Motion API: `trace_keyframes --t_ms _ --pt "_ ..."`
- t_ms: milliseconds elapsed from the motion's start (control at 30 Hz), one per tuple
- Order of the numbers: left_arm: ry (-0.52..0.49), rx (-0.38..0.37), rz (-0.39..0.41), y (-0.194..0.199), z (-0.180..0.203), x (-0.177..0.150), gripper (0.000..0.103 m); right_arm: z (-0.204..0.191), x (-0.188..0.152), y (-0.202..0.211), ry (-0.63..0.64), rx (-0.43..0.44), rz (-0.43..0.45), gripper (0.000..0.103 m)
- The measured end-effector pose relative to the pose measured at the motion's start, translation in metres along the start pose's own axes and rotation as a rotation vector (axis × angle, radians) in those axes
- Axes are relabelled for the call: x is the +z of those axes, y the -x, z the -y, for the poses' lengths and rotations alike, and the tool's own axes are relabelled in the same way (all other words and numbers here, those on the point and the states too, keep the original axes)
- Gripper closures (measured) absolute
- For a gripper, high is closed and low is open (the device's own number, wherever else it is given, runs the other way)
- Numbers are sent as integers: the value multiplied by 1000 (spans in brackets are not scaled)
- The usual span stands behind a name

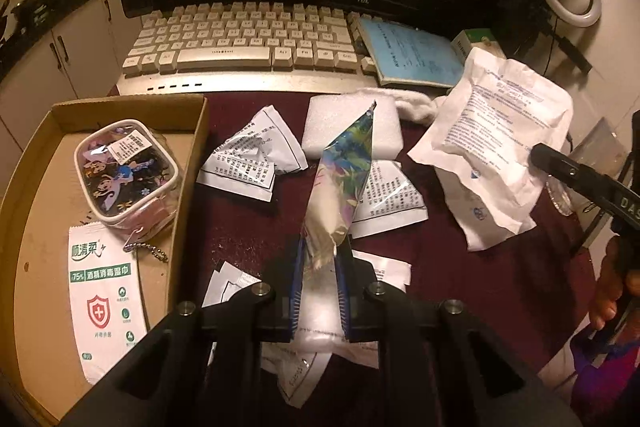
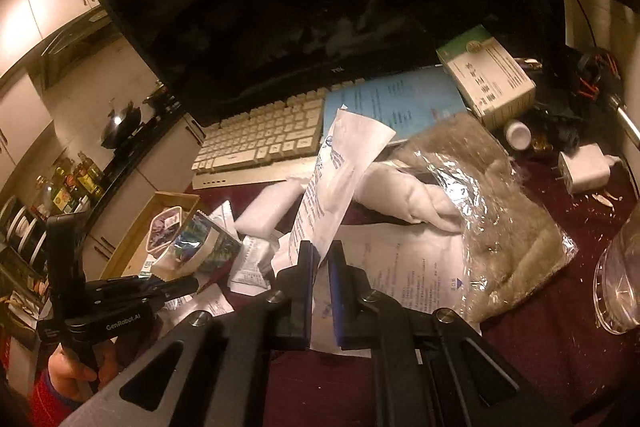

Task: Organize soft objects
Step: 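Grasp the iridescent foil packet with the left gripper while the right grasps a white paper packet, then carry both packets to the tray and release the foil packet from the left gripper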

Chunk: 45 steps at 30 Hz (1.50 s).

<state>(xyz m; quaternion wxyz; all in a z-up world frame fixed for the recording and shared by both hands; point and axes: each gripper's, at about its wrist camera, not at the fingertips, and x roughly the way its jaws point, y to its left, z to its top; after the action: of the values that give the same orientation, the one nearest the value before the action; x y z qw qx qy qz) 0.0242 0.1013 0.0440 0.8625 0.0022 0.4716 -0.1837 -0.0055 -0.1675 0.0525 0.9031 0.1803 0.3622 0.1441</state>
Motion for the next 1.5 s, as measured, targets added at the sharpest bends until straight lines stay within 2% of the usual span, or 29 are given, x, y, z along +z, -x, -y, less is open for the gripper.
trace_keyframes --t_ms 467,1033,1500 --pt "17 -7 37 24 -7 -5 88 -9 3 8 15 15 13 95" --pt "30 -6 54 36 -12 -6 88 -21 4 8 34 42 6 95" --pt "80 36 101 67 -39 -12 90 -49 8 2 84 100 -4 95"
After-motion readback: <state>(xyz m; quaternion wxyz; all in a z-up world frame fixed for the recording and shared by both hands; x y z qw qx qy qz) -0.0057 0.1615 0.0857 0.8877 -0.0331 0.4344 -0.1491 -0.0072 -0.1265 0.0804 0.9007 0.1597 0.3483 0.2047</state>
